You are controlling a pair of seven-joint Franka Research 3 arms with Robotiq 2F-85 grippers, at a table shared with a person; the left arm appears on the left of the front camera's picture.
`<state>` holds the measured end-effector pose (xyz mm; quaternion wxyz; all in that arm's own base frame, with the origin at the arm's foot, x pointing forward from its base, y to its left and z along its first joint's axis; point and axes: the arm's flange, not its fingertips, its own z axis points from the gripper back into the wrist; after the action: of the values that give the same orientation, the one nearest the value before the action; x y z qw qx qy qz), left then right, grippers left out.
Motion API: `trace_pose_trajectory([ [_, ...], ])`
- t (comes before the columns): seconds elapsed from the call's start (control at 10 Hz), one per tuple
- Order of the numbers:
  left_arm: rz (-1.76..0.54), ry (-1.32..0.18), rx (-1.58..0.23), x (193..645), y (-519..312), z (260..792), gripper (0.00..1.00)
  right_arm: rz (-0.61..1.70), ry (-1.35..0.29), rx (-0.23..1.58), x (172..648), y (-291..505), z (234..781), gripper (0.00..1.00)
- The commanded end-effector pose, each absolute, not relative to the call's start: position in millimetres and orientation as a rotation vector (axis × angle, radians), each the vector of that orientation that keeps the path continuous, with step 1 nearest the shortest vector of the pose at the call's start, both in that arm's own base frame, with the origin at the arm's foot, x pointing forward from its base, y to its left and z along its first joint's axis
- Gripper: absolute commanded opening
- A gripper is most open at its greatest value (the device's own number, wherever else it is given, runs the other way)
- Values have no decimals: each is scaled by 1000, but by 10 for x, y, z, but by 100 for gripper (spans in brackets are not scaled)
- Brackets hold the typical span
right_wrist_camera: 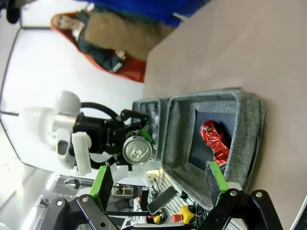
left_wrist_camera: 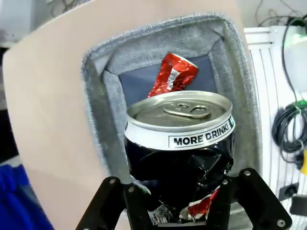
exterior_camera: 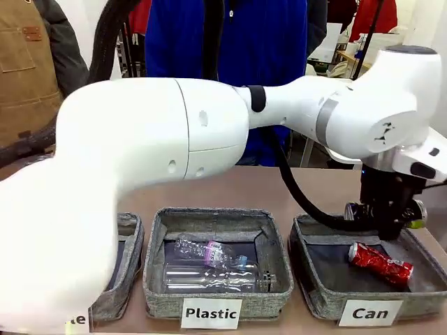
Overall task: Sort the can waste into the basket.
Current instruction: Pick up the can waste from the table and place it in the right Fabric basket.
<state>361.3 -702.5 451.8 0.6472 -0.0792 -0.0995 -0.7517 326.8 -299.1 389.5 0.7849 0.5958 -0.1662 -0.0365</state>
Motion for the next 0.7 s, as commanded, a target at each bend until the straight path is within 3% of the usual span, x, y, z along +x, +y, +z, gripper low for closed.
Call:
trace_pose_trajectory([
  [0.0,-1850,-179,-220,3776,-7263,4640,0,-84,-338,1277,3266,-2976,3951,100],
  [0.1,-1868,-151,-228,3776,-7281,4612,41,-84,-338,1277,3266,-2976,3951,100],
  [0.2,-1857,-154,-210,3782,-7289,4591,60,-84,-338,1277,3266,-2976,3951,100],
  [0.3,-1859,-150,-225,3787,-7290,4586,100,-84,-338,1277,3266,-2976,3951,100],
  [0.5,-1845,-152,-223,3782,-7274,4586,100,-84,-338,1277,3266,-2976,3951,100],
  [0.6,-1845,-151,-218,3789,-7262,4588,84,-84,-338,1277,3266,-2976,3951,100],
])
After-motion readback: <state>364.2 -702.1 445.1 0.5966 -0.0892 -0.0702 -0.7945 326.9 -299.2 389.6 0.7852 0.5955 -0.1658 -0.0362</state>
